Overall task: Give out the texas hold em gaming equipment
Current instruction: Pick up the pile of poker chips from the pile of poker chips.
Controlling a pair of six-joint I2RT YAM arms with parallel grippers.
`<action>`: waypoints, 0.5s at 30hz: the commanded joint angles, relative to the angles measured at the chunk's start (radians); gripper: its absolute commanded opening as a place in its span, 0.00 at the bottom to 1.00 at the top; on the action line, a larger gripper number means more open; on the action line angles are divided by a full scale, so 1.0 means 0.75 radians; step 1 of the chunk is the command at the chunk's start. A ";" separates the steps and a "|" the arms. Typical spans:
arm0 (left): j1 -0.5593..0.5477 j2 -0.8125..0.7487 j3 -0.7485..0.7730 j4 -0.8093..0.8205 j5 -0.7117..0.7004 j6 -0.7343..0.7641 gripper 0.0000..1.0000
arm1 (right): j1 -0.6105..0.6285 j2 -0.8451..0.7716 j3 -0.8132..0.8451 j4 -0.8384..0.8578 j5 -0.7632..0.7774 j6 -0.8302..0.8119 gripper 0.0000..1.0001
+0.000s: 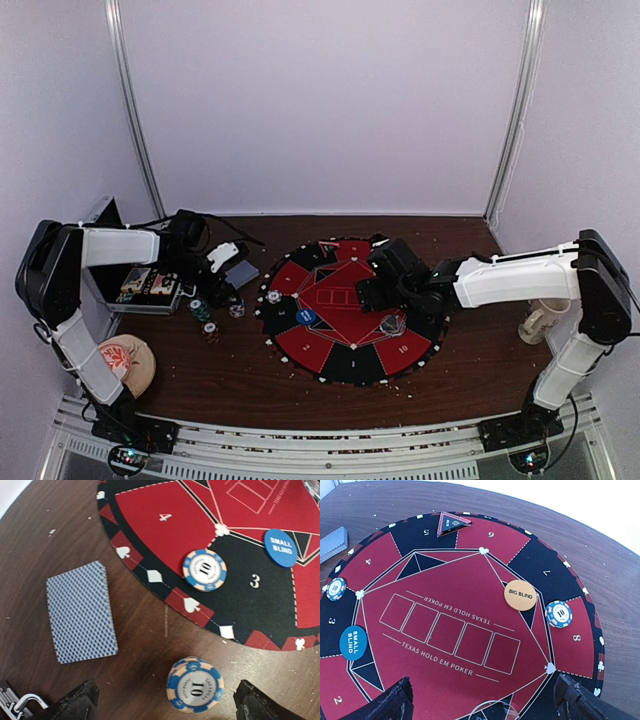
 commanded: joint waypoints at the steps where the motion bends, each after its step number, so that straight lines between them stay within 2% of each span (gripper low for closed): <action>1: 0.005 0.008 0.034 -0.046 0.087 0.056 0.98 | 0.010 0.021 0.002 0.012 0.045 -0.020 1.00; 6: 0.002 0.036 0.031 -0.047 0.056 0.061 0.97 | 0.013 0.030 0.006 0.008 0.052 -0.019 1.00; 15: 0.002 0.074 0.041 -0.037 0.051 0.051 0.86 | 0.012 0.023 0.002 0.008 0.057 -0.016 1.00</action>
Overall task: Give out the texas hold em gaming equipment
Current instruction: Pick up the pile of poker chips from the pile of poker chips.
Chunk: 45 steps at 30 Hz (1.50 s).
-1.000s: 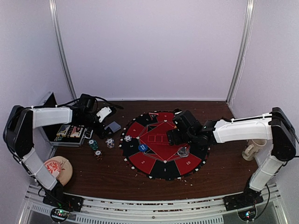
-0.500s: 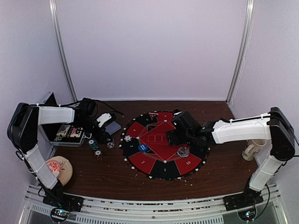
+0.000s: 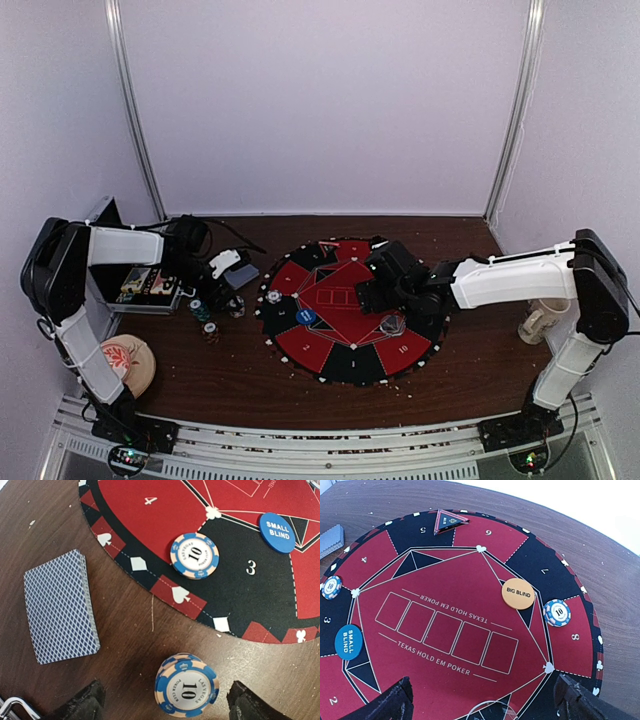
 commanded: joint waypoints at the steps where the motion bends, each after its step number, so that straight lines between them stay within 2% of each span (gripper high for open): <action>1: 0.003 0.026 0.041 0.001 0.019 0.013 0.85 | 0.006 0.003 0.001 0.006 0.038 -0.017 1.00; 11: -0.021 0.030 0.027 -0.002 0.028 0.034 0.75 | 0.006 -0.003 0.002 0.004 0.048 -0.015 1.00; 14: -0.025 0.034 0.027 -0.008 0.030 0.039 0.69 | 0.007 -0.003 0.002 0.004 0.048 -0.015 1.00; 35: -0.031 0.043 0.021 -0.024 0.033 0.060 0.52 | 0.006 -0.002 0.001 0.002 0.052 -0.013 1.00; 39: -0.035 0.037 0.019 -0.027 0.037 0.061 0.46 | 0.007 -0.004 0.001 0.002 0.053 -0.013 1.00; 45: -0.036 0.025 0.021 -0.038 0.050 0.062 0.30 | 0.006 -0.008 0.000 -0.001 0.056 -0.013 1.00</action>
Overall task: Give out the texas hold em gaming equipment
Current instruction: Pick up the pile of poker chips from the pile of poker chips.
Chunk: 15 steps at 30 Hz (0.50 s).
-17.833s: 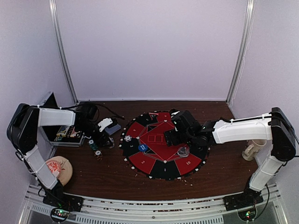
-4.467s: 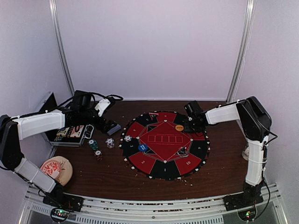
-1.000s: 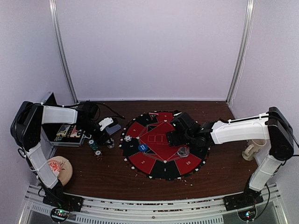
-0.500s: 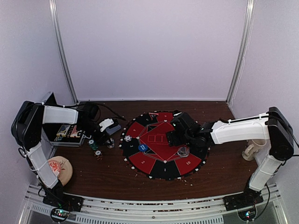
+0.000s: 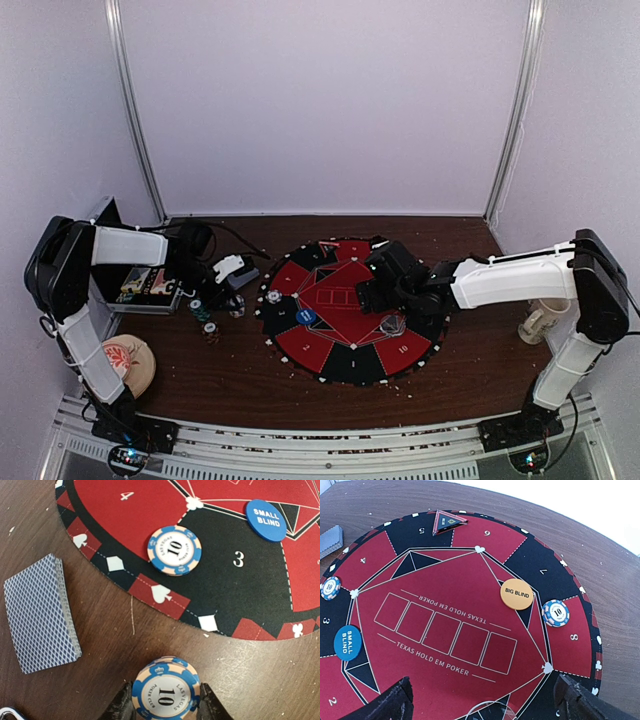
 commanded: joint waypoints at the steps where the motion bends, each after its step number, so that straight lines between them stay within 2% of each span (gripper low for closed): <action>1: -0.008 -0.015 0.018 -0.018 0.031 0.015 0.28 | 0.006 -0.011 0.000 0.000 0.046 -0.014 1.00; 6: -0.008 -0.042 0.018 -0.025 0.033 0.015 0.21 | 0.006 -0.023 -0.004 0.000 0.052 -0.011 1.00; 15: -0.009 -0.140 0.012 -0.026 0.015 0.017 0.21 | 0.006 -0.049 -0.019 0.009 0.068 -0.008 1.00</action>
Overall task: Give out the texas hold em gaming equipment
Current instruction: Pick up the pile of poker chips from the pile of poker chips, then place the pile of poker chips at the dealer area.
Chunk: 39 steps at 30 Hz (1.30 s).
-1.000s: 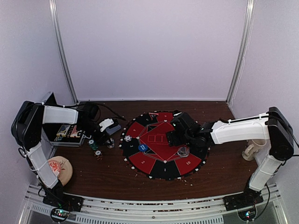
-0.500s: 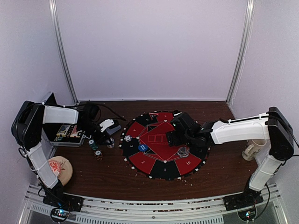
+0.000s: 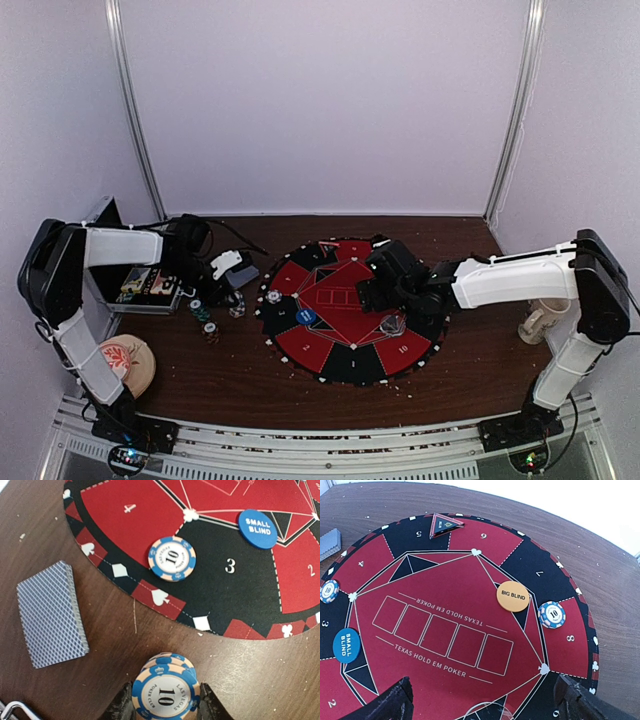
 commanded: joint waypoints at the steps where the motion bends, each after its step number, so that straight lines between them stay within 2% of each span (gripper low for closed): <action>1: -0.010 -0.091 0.010 0.003 0.012 0.020 0.21 | 0.007 -0.042 -0.019 0.010 0.051 -0.008 1.00; 7: -0.093 -0.167 0.023 -0.010 -0.030 0.032 0.19 | 0.002 -0.056 -0.030 0.014 0.091 0.003 1.00; 13: -0.309 -0.186 0.066 -0.042 -0.090 0.027 0.19 | -0.056 -0.122 -0.069 0.008 0.116 0.040 1.00; 18: -0.486 -0.133 0.168 -0.068 -0.100 0.006 0.19 | -0.137 -0.258 -0.137 -0.016 0.123 0.099 1.00; 29: -0.783 0.130 0.503 -0.085 -0.099 -0.080 0.18 | -0.313 -0.543 -0.436 0.028 0.185 0.181 1.00; 39: -1.020 0.465 0.803 -0.088 -0.169 -0.158 0.18 | -0.391 -0.567 -0.490 0.066 0.176 0.178 1.00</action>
